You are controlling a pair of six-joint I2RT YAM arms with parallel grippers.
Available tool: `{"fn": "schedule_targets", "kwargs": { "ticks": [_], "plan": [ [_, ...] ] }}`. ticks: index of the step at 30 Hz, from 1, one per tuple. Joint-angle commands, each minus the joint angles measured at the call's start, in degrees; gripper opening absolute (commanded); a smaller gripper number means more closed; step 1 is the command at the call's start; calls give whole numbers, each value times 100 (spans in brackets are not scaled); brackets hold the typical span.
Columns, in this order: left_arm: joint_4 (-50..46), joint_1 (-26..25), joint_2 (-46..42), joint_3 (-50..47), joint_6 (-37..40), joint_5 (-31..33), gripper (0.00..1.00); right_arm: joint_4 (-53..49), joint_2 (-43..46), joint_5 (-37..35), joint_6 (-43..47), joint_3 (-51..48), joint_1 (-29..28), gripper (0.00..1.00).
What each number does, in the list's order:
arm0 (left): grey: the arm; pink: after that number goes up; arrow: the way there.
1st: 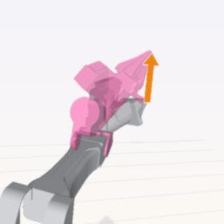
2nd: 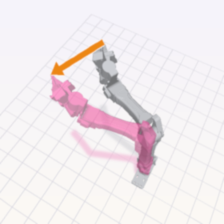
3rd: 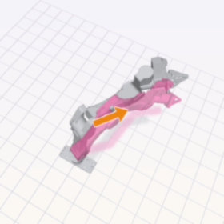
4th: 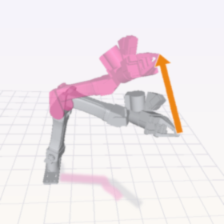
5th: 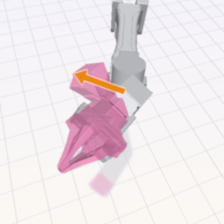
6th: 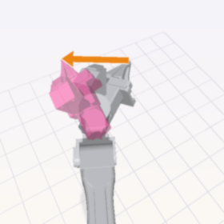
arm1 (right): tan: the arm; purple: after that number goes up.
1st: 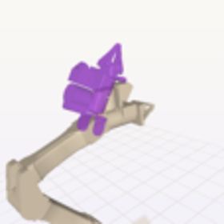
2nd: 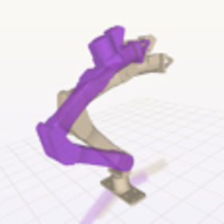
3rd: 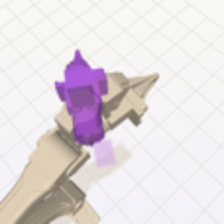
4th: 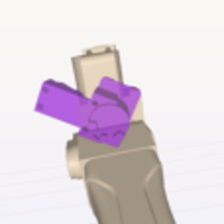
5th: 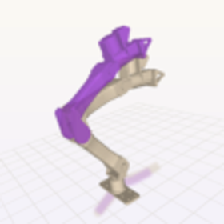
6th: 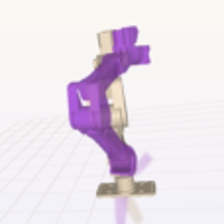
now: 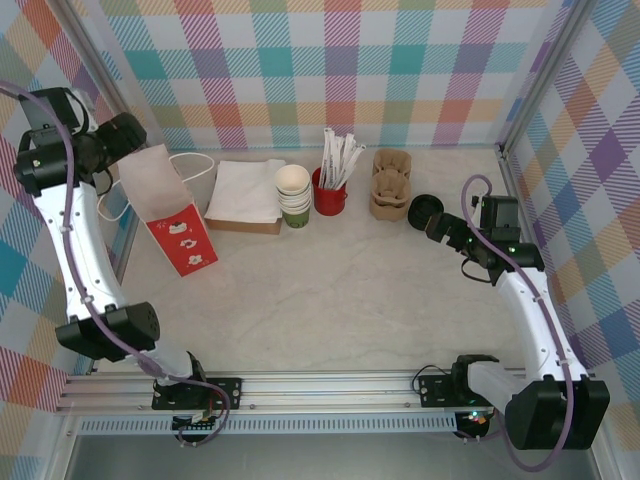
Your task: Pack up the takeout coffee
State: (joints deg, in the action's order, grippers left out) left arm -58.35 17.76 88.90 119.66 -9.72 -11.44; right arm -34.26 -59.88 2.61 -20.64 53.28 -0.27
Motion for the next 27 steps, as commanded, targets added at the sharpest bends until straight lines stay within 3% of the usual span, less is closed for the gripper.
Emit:
{"fn": "schedule_targets", "kwargs": {
  "ticks": [1,9,15,22,27],
  "plan": [
    [-77,-535,-522,-311,-329,-168,80,-85,115,122,-128,185,28,100],
    [713,-2005,-1698,-2177,-1185,113,78,-90,160,265,-233,109,28,100],
    [1053,-3143,-2060,-2974,-1699,463,78,-74,148,384,-264,29,34,100],
    [1464,-4378,-1681,-3481,-2060,759,78,-44,126,547,-350,-71,30,100],
    [1642,-4531,-910,-3316,-2167,1026,78,-62,125,558,-352,-137,27,100]
  ]
}}
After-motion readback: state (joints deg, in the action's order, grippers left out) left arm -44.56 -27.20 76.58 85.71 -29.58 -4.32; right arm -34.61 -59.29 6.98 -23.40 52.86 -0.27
